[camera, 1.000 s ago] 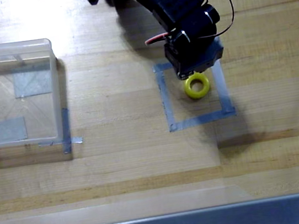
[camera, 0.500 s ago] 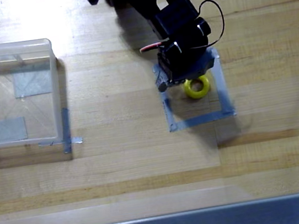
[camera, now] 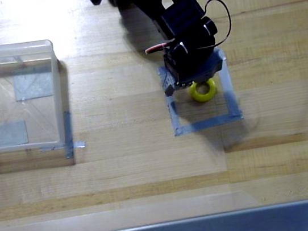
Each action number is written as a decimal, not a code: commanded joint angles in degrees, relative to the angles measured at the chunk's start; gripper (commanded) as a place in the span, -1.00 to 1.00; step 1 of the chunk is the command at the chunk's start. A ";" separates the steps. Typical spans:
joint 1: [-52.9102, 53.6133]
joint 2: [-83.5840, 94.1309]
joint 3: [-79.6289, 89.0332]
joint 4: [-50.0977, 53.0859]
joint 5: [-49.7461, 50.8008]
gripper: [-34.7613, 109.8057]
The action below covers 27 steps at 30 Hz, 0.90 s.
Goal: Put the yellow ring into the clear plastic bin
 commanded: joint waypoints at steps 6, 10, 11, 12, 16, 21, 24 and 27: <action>0.35 1.67 0.35 -5.36 1.49 -0.13; 0.00 1.58 0.35 -6.68 1.49 -0.14; -0.09 1.58 0.35 -6.68 1.49 -0.14; -0.09 1.58 0.35 -6.68 1.49 -0.15; -0.09 1.58 0.44 -6.24 1.23 -0.15; -0.09 1.58 2.64 -6.68 0.97 -0.15; -0.09 1.58 5.45 -6.77 0.88 -0.15; -0.09 1.58 6.94 -6.77 0.88 -0.15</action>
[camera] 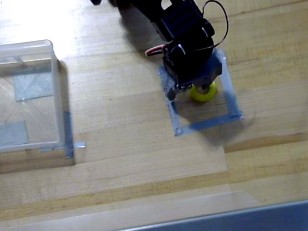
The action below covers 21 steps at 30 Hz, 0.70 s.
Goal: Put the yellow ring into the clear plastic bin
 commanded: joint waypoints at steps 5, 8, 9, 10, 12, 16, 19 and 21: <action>-0.18 1.93 1.49 0.79 0.53 -0.15; -0.18 1.93 1.93 0.79 0.53 -0.15; -0.18 1.93 2.11 0.79 0.26 -0.15; -0.18 1.93 2.29 0.79 0.26 -0.15; -0.09 1.93 2.29 0.79 0.26 -0.15; -0.09 1.93 2.20 0.79 0.26 -0.16; -0.18 1.93 2.29 0.88 0.18 -0.24; -0.18 2.64 2.29 0.88 0.18 -0.33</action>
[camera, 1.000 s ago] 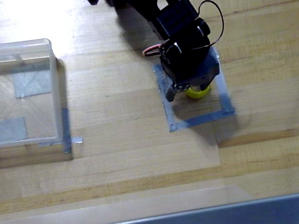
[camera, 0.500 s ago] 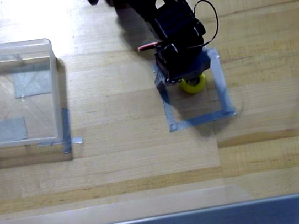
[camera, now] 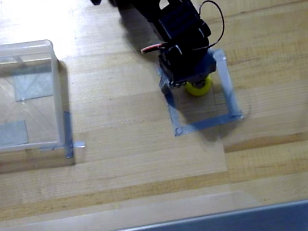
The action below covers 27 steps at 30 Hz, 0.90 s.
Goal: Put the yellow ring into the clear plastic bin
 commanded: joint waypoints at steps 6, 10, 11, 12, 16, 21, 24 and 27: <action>0.00 2.90 -0.18 1.41 0.53 -0.53; -0.18 3.96 -0.09 1.41 0.53 -0.48; -0.18 4.92 0.18 1.41 0.53 -0.48; -0.18 6.06 0.35 1.41 0.53 -0.48; 0.44 10.37 0.53 1.67 0.35 -0.48; 4.39 19.60 3.52 7.03 -4.75 -0.48; 9.58 27.16 4.13 11.16 -9.05 -0.48; 17.23 35.42 3.78 15.12 -12.48 -0.48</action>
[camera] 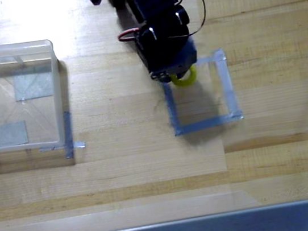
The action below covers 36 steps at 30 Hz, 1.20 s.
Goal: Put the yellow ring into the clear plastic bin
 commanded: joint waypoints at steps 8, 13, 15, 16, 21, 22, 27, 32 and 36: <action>35.86 28.04 -3.25 11.51 -11.60 -0.48; 50.71 28.13 -3.78 11.07 -15.03 -0.48; 55.02 28.04 -3.78 10.28 -15.12 -0.48; 57.13 28.04 -3.78 9.67 -15.12 -0.48; 64.34 23.20 -3.69 3.43 -15.03 -0.48; 65.21 21.18 -3.78 1.85 -15.03 -0.48; 66.88 10.90 -5.54 -4.04 -15.03 -0.48; 66.80 -0.09 -9.05 -6.59 -15.12 -0.47; 66.53 -7.65 -12.57 -8.53 -15.12 -0.47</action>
